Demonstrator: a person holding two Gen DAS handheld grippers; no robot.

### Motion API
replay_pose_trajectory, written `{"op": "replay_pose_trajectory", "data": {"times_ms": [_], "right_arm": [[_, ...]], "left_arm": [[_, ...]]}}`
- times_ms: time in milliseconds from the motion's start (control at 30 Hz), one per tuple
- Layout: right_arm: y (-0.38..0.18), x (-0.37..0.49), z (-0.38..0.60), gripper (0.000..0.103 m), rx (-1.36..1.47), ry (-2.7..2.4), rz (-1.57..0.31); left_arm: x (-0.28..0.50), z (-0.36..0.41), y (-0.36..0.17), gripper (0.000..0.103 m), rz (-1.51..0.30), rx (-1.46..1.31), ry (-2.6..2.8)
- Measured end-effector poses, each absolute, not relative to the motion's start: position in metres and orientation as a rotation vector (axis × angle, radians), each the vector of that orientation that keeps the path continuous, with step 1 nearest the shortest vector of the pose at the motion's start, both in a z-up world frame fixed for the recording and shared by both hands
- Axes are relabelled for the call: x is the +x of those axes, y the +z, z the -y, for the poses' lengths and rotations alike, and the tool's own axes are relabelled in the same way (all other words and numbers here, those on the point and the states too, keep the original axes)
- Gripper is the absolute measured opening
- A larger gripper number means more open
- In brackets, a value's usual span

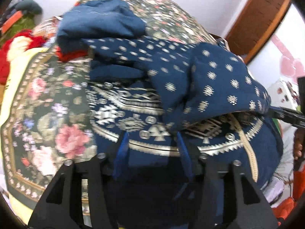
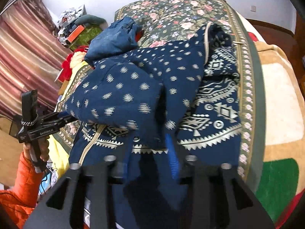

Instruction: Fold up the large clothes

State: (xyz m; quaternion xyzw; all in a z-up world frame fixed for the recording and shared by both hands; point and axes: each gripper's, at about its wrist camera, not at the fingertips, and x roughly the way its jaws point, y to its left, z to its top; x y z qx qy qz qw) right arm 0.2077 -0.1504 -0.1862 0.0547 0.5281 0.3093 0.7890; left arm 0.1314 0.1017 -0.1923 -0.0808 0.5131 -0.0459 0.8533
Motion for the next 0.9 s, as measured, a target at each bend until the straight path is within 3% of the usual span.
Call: {"op": "replay_pose_trajectory", "data": {"times_ms": [200, 333, 467, 900], "right_arm": [[-0.172, 0.212, 0.171, 0.049, 0.126, 0.592, -1.076], [-0.167, 0.229, 0.189, 0.062, 0.179, 0.523, -1.051], [-0.167, 0.253, 0.202, 0.068, 0.237, 0.456, -1.041], [-0.220, 0.339, 0.221, 0.070, 0.333, 0.330, -1.181]], "left_arm": [[0.141, -0.138, -0.182, 0.055, -1.043, -0.231, 0.037], [0.156, -0.160, -0.177, 0.058, -1.013, -0.300, 0.091], [0.174, -0.170, -0.176, 0.062, -1.000, -0.299, 0.118], [0.252, -0.208, -0.235, 0.064, -1.102, -0.353, 0.125]]}}
